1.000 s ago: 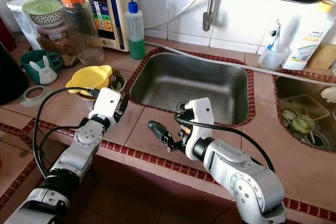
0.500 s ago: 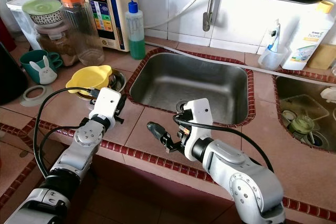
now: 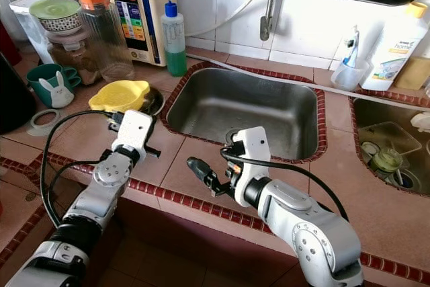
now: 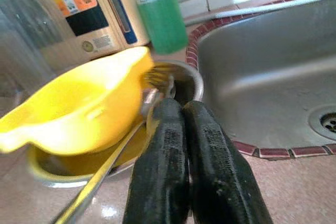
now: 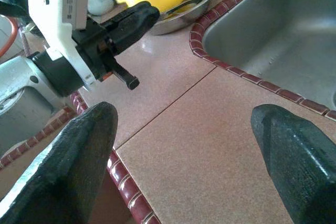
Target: Kitchen organization
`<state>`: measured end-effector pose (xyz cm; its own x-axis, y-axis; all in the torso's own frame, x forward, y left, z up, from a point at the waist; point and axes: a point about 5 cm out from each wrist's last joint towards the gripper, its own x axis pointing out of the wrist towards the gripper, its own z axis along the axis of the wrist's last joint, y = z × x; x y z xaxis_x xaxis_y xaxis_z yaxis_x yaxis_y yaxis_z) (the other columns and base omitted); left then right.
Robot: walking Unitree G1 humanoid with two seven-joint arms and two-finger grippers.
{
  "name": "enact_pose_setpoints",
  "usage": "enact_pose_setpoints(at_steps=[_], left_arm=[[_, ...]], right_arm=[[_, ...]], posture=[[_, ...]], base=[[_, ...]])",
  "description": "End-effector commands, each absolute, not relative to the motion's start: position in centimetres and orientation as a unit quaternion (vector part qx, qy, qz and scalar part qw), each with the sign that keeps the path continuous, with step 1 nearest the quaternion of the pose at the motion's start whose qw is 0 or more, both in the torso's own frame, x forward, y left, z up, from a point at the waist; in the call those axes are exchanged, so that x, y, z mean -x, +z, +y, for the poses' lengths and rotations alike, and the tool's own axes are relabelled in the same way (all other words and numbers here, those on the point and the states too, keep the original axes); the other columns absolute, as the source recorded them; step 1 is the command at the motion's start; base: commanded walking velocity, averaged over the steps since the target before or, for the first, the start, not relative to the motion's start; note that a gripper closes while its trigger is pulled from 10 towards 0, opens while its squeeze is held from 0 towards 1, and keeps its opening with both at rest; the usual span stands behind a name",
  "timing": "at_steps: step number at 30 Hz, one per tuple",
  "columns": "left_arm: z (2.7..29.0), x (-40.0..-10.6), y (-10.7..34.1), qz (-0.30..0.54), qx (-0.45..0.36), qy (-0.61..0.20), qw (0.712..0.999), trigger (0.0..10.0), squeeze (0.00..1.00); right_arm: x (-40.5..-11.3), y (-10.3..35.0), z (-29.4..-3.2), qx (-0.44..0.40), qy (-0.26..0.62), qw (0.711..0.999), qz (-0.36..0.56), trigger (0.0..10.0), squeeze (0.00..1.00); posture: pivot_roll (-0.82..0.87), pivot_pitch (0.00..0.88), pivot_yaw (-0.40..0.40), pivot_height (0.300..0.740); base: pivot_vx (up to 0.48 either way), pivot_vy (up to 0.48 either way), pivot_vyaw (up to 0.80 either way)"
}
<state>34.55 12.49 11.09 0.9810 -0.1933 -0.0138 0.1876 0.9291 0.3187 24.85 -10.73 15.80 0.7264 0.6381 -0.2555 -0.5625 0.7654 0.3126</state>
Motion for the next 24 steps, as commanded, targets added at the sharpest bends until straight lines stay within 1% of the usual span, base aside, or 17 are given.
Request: enact_pose_setpoints(at_steps=[1, 12, 13, 15, 17, 18, 22, 24], left_arm=[[12.3, -34.6, 11.8, -0.026, -0.167, -0.094, 0.981, 0.0, 0.00], [13.0, -34.7, 13.2, -0.064, -0.193, -0.049, 0.978, 0.0, 0.00], [13.1, -34.7, 13.3, -0.066, -0.195, -0.045, 0.978, 0.7, 0.00], [13.2, -34.7, 13.4, -0.069, -0.196, -0.041, 0.977, 0.8, 0.00], [13.2, -34.7, 13.7, -0.074, -0.194, -0.039, 0.977, 0.7, 0.00], [13.1, -34.6, 13.9, -0.077, -0.191, -0.039, 0.978, 0.0, 0.00], [12.4, -34.3, 14.2, -0.084, -0.179, -0.050, 0.979, 0.0, 0.00], [12.0, -34.1, 14.2, -0.082, -0.169, -0.059, 0.980, 0.2, 0.00]], right_arm=[[-24.7, 16.1, -10.6, -0.100, 0.328, 0.924, 0.169, 10.0, 0.00], [-24.7, 16.1, -10.7, -0.100, 0.328, 0.925, 0.166, 10.0, 0.00], [-24.7, 16.1, -10.7, -0.101, 0.328, 0.924, 0.166, 10.0, 0.00], [-24.7, 16.1, -10.7, -0.101, 0.328, 0.924, 0.166, 10.0, 0.00], [-24.7, 16.1, -10.7, -0.101, 0.328, 0.924, 0.165, 10.0, 0.00], [-24.8, 16.2, -10.7, -0.101, 0.328, 0.925, 0.165, 10.0, 0.00], [-24.8, 16.2, -10.7, -0.101, 0.328, 0.925, 0.164, 10.0, 0.00], [-24.9, 16.2, -10.7, -0.101, 0.328, 0.925, 0.164, 10.0, 0.00]], posture=[[0.10, 0.000, 0.010, 0.740], [0.10, 0.000, 0.007, 0.740], [0.10, 0.000, 0.007, 0.740], [0.10, 0.000, 0.007, 0.740], [0.10, 0.000, 0.006, 0.740], [0.10, 0.000, 0.005, 0.740], [0.10, 0.000, 0.004, 0.740], [0.10, 0.000, 0.003, 0.740]], base=[[0.000, 0.000, 0.00], [0.000, 0.000, 0.00], [0.000, 0.000, 0.00], [0.000, 0.000, 0.00], [0.000, 0.000, 0.00], [0.000, 0.000, 0.00], [0.000, 0.000, 0.00], [0.000, 0.000, 0.00]])
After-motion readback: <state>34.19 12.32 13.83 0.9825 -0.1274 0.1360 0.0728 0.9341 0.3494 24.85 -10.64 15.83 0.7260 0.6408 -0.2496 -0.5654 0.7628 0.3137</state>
